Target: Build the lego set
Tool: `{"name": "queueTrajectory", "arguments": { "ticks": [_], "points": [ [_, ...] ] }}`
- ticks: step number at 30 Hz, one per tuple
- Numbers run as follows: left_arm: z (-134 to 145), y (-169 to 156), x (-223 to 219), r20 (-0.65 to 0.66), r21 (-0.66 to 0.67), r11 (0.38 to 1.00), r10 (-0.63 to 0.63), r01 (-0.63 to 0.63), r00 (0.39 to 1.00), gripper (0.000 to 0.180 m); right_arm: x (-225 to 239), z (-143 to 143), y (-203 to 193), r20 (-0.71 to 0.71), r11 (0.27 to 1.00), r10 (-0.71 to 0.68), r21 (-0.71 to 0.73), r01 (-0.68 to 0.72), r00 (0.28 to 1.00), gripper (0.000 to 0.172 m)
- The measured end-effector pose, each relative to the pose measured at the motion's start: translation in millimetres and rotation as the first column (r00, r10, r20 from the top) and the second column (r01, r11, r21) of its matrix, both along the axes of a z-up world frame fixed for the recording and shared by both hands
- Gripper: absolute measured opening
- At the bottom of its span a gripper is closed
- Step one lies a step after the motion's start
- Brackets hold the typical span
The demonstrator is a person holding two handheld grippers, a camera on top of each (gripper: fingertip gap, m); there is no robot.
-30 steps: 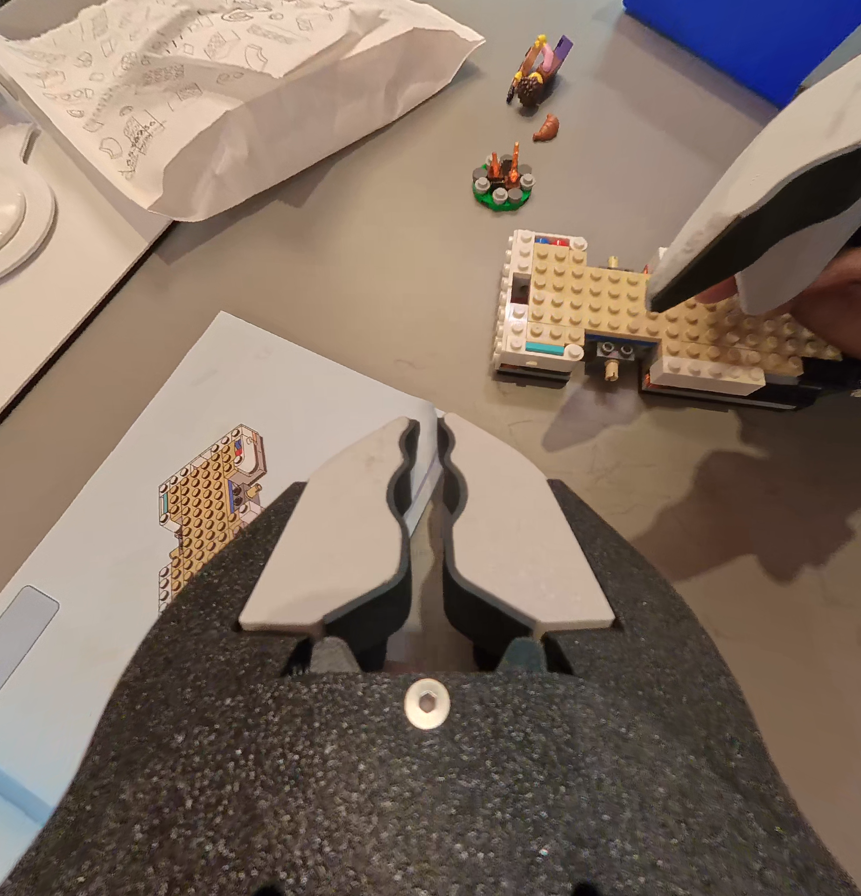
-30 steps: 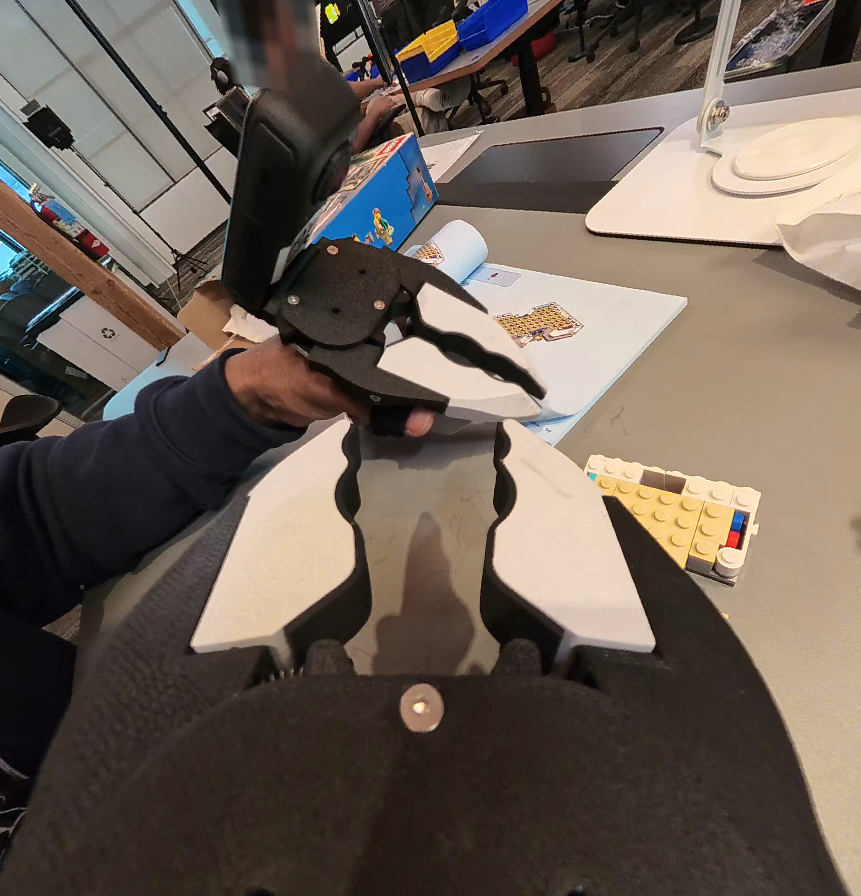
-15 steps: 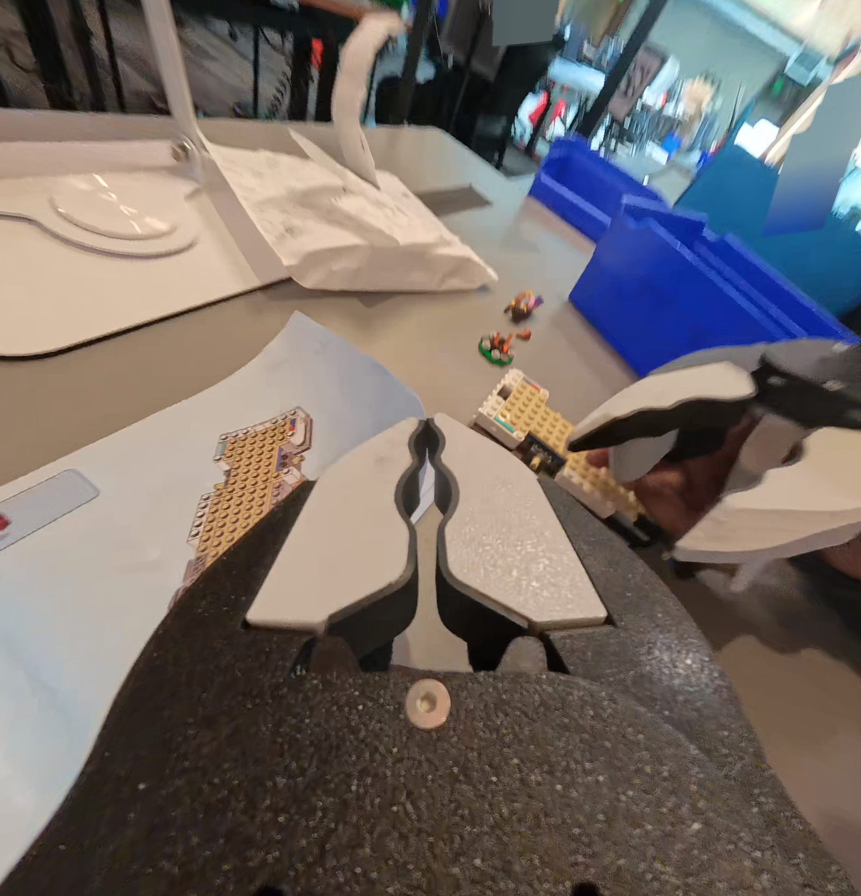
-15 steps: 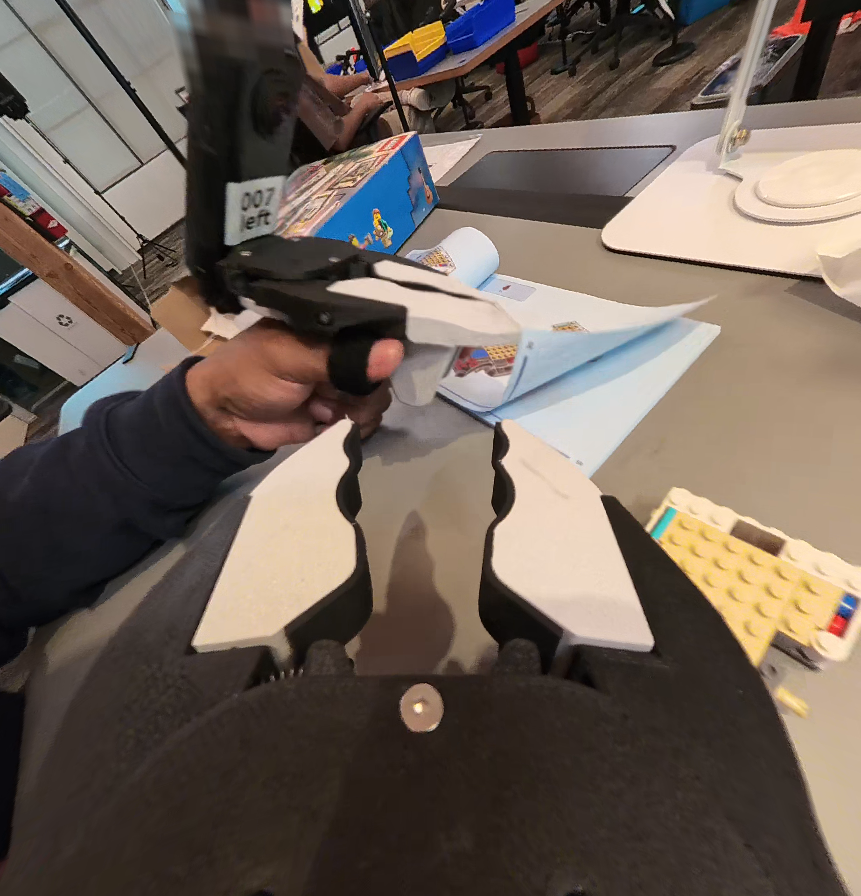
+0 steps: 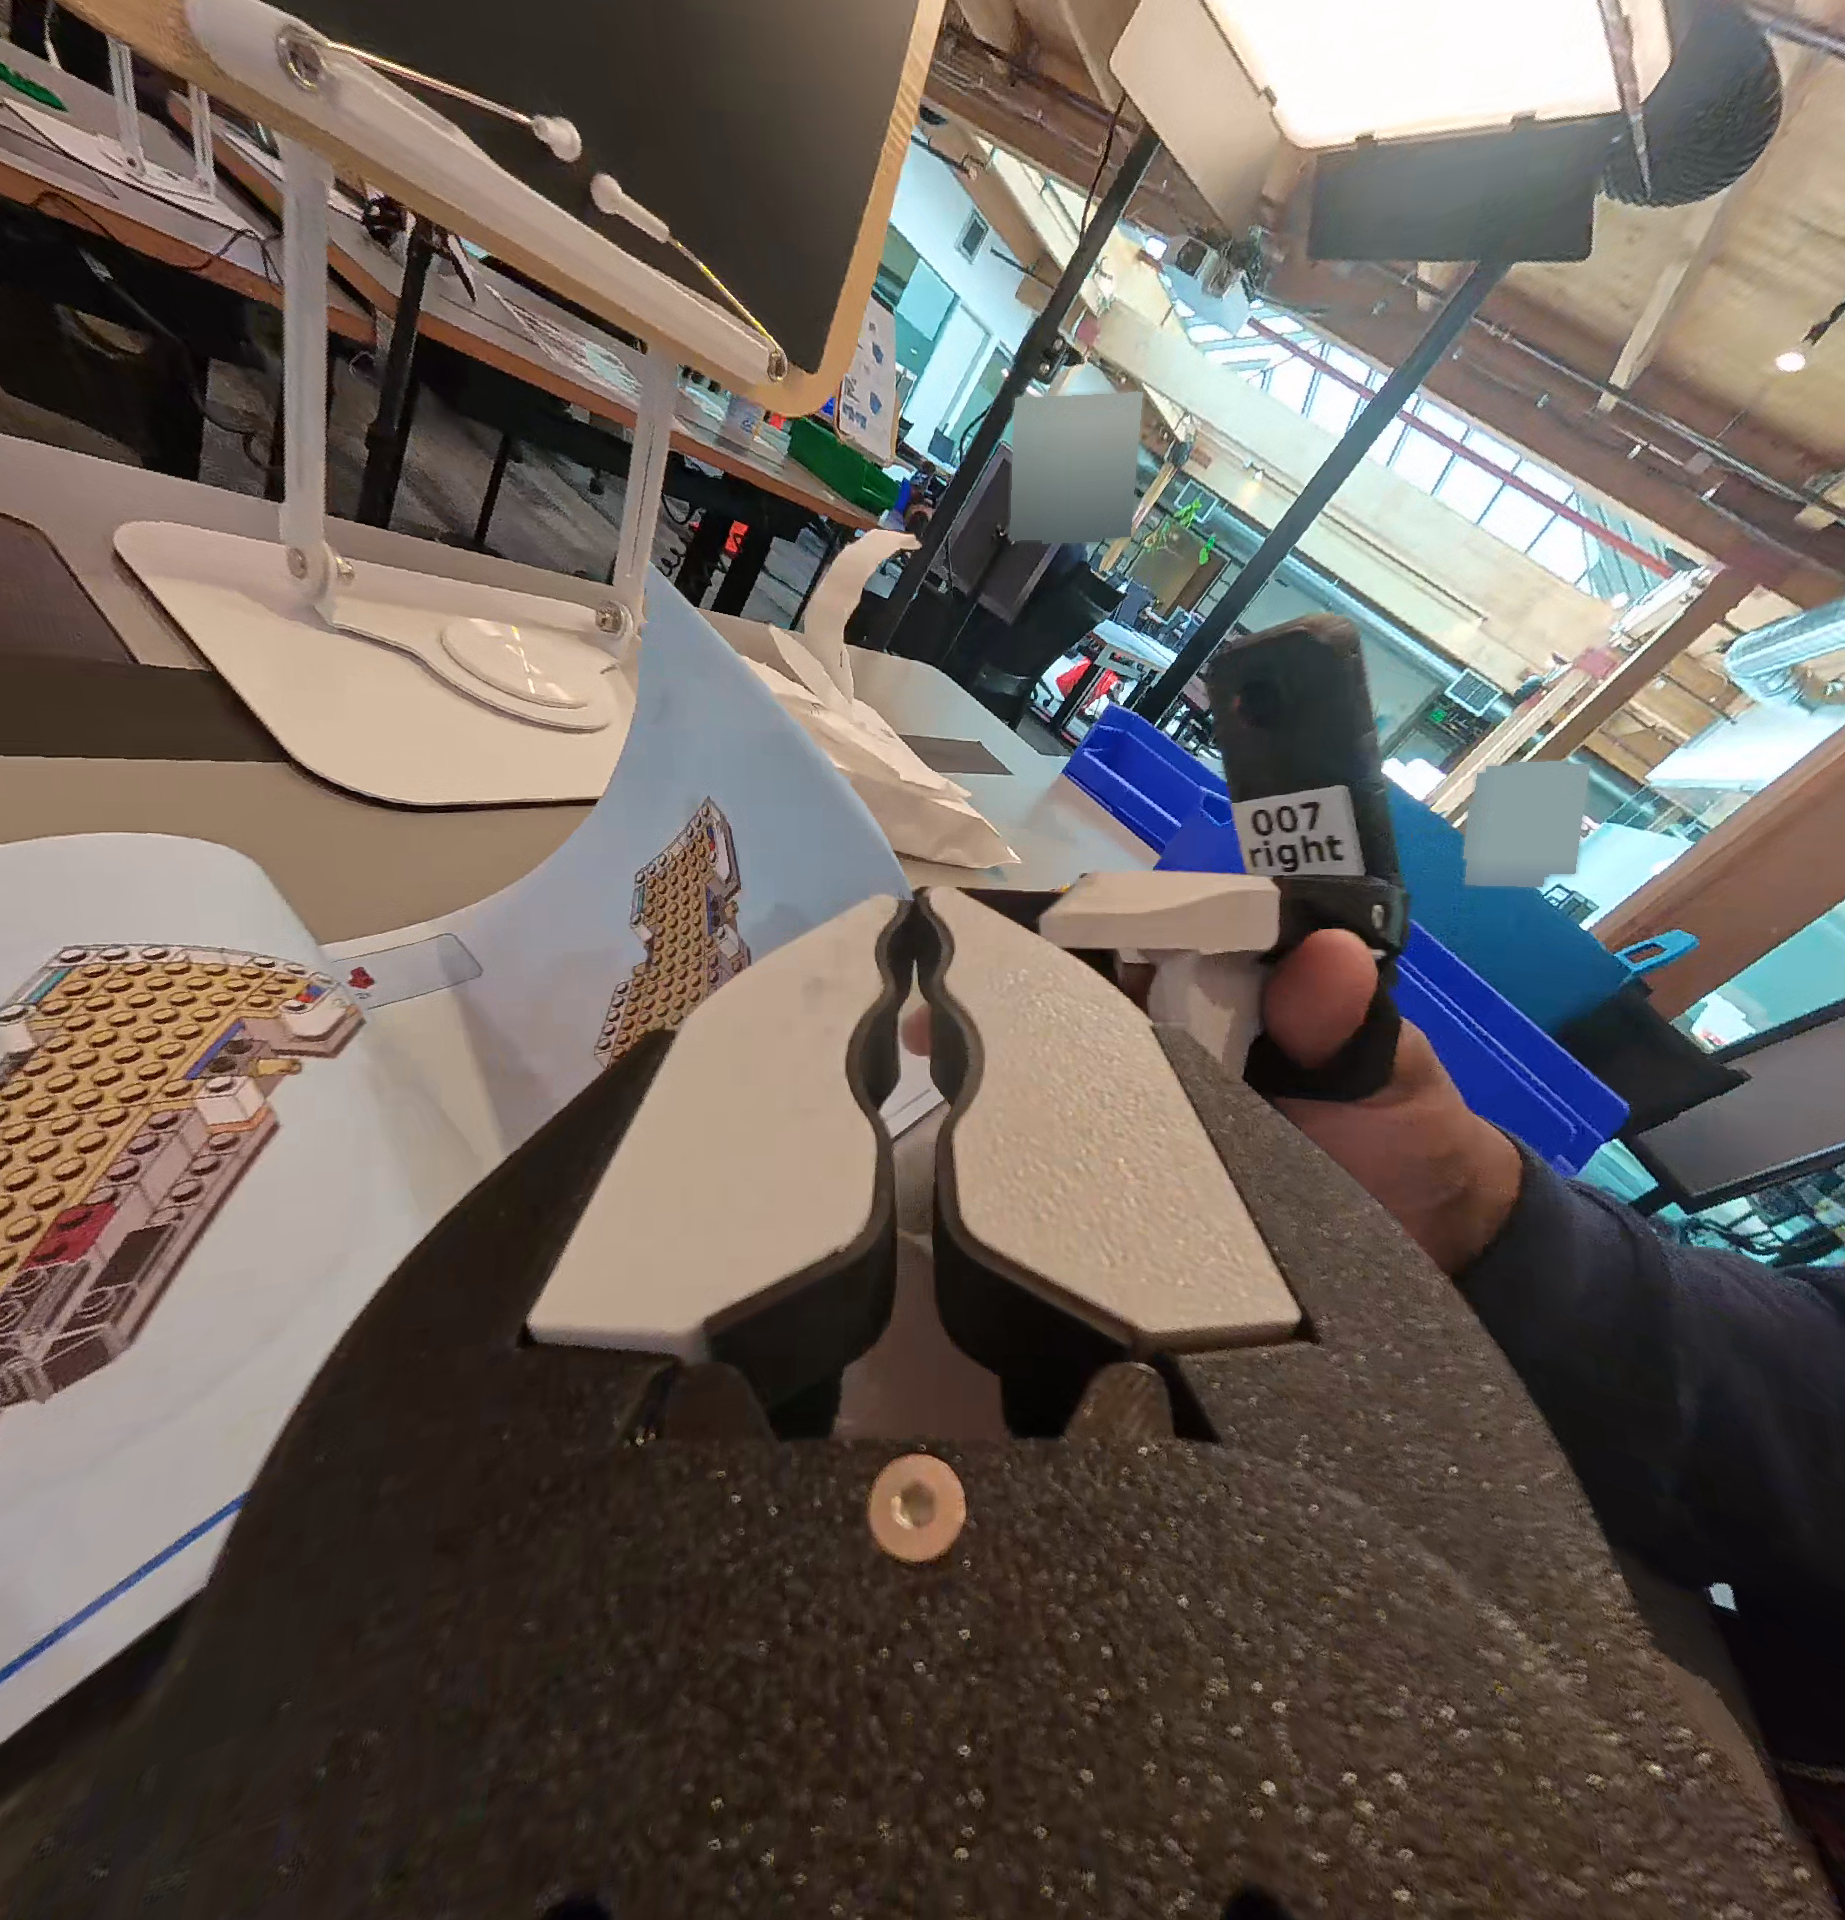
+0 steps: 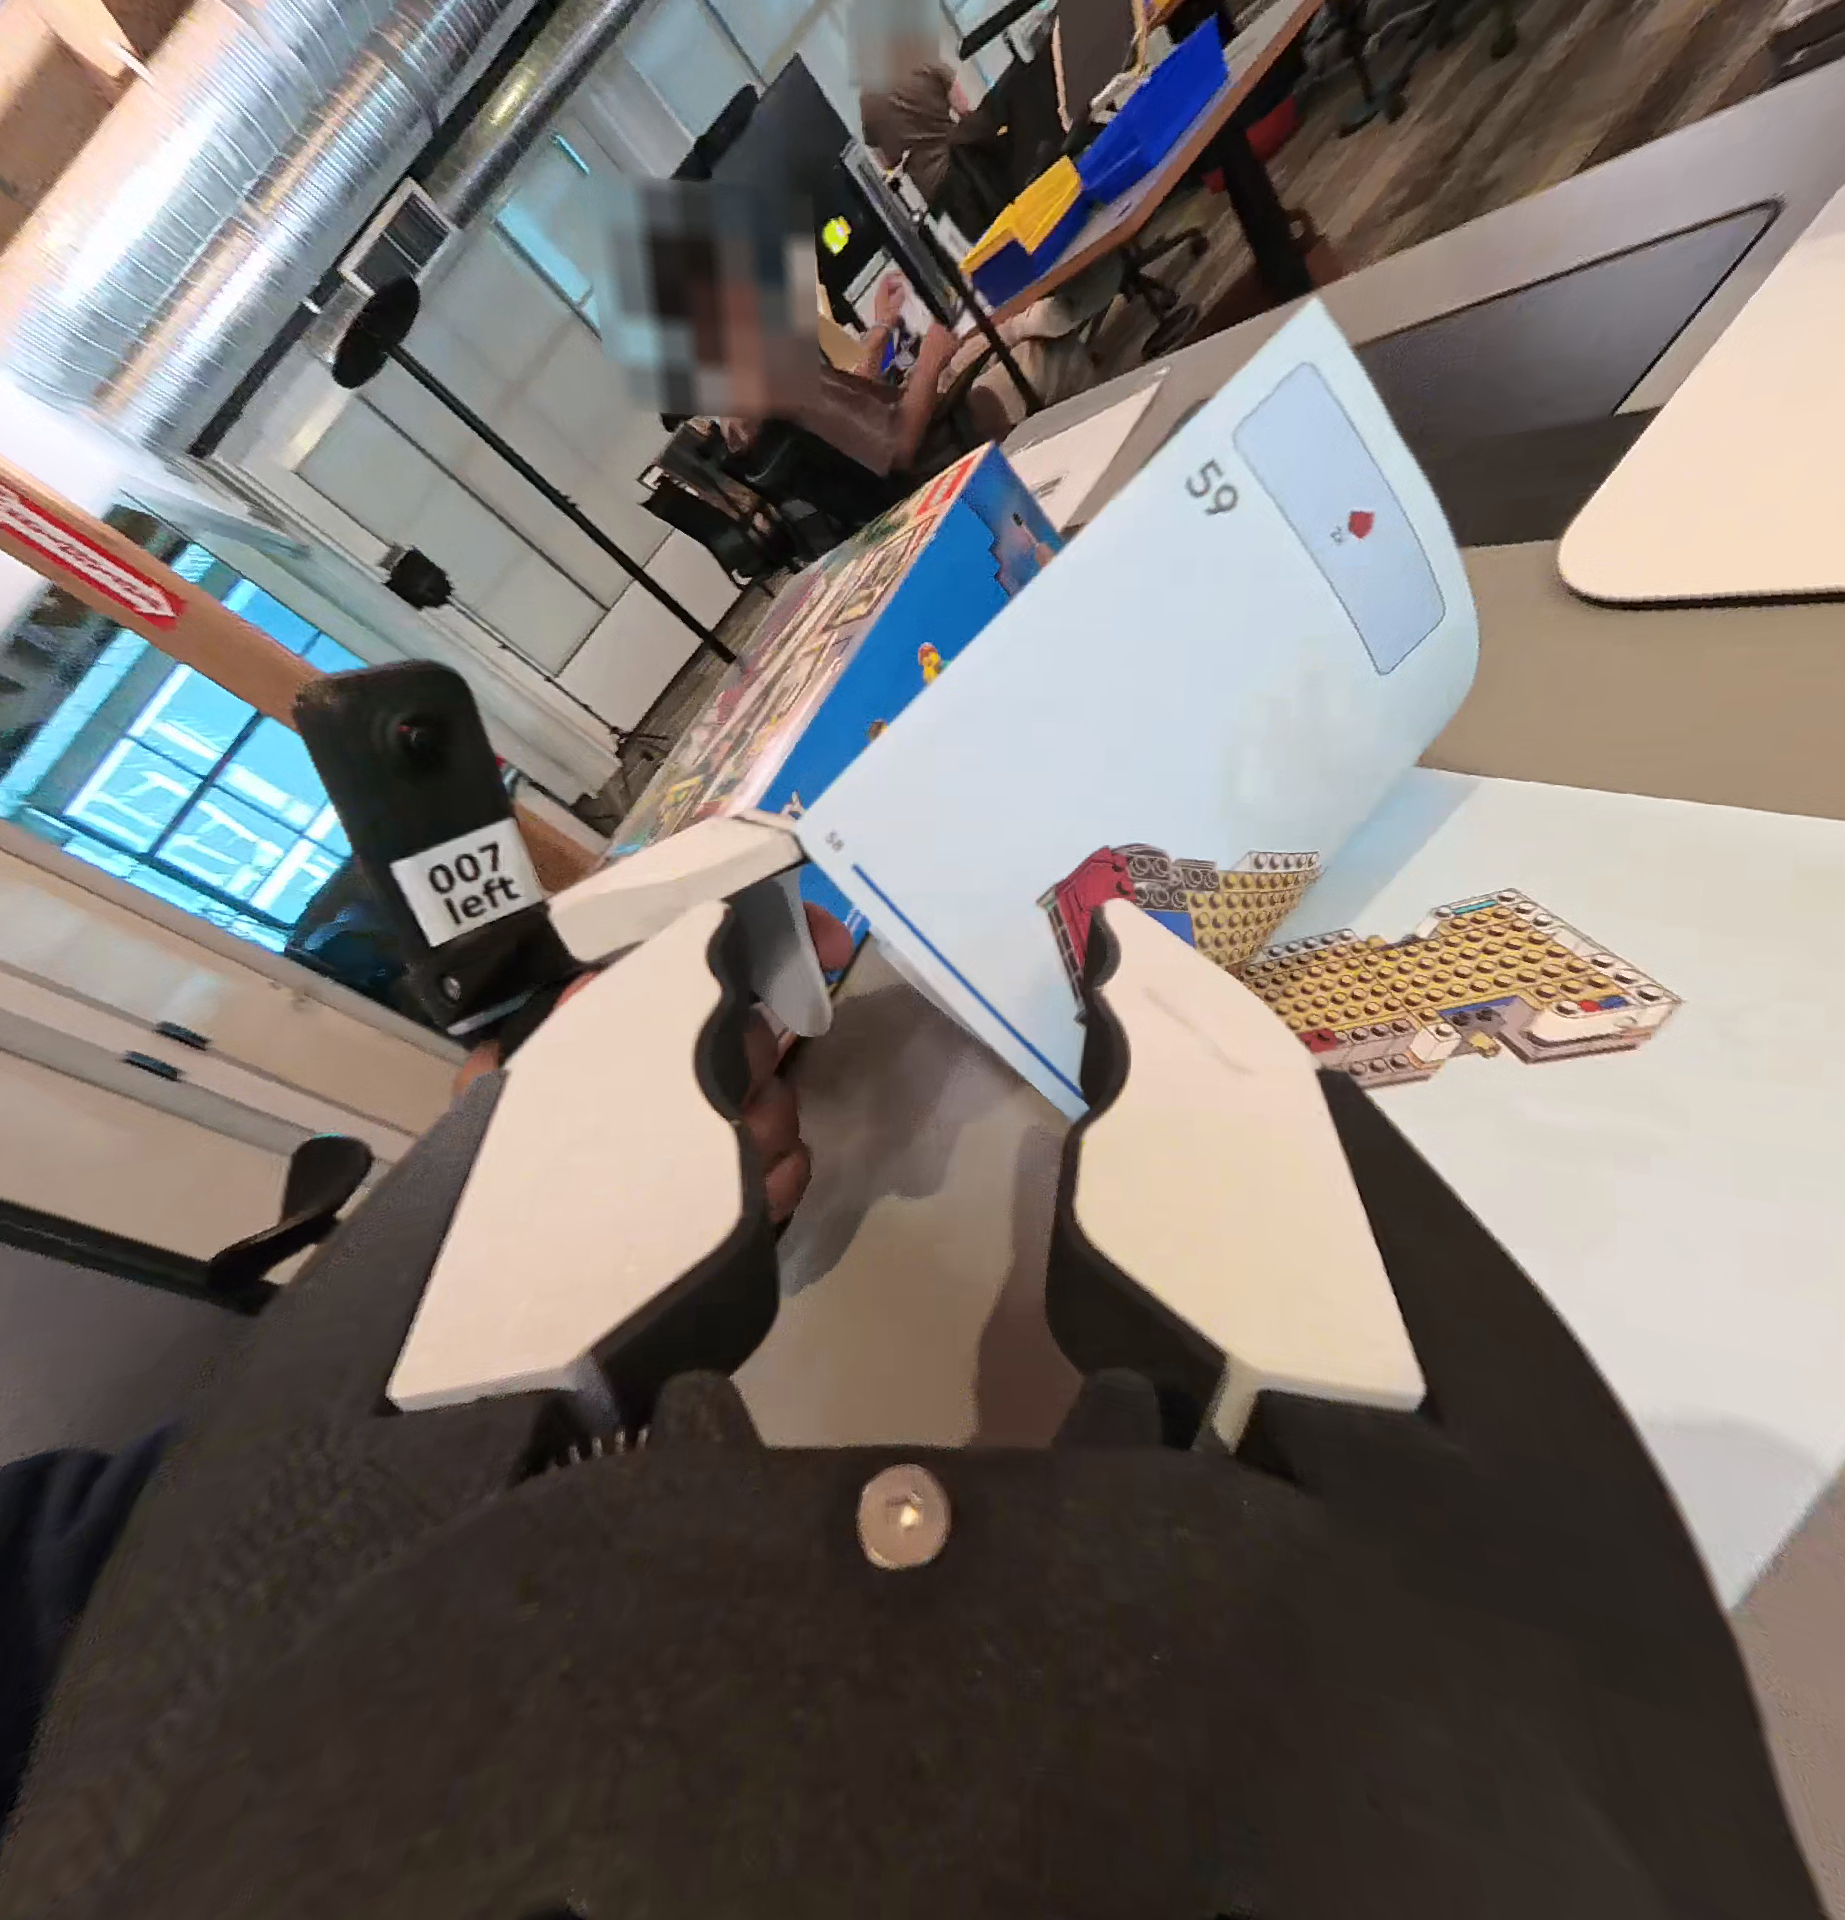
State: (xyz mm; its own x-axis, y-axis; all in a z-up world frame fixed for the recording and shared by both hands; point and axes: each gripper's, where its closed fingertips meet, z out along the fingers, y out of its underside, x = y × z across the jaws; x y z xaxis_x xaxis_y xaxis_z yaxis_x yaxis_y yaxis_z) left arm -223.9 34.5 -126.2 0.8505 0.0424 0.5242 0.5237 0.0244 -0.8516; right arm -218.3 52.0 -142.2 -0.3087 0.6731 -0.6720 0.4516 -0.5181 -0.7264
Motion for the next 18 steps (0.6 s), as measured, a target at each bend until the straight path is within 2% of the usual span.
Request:
{"name": "queueTrajectory", "arguments": {
  "ticks": [3,10,18],
  "points": [
    [1,-4,-3,0.027,0.019,1.000,-0.009,0.009,1.000,0.000,-9,-6,0,0.022,0.999,0.027,-0.030,-0.026,0.999,0.069],
    [-2,-1,-1,0.083,0.039,0.998,-0.047,0.044,0.995,0.000,-16,-26,-5,0.065,0.996,0.079,0.025,-0.081,0.995,0.074],
    [-5,2,1,0.109,0.047,0.997,-0.063,0.058,0.992,0.000,-10,-36,-10,0.086,0.983,0.094,0.150,-0.106,0.992,0.068]
  ]
}}
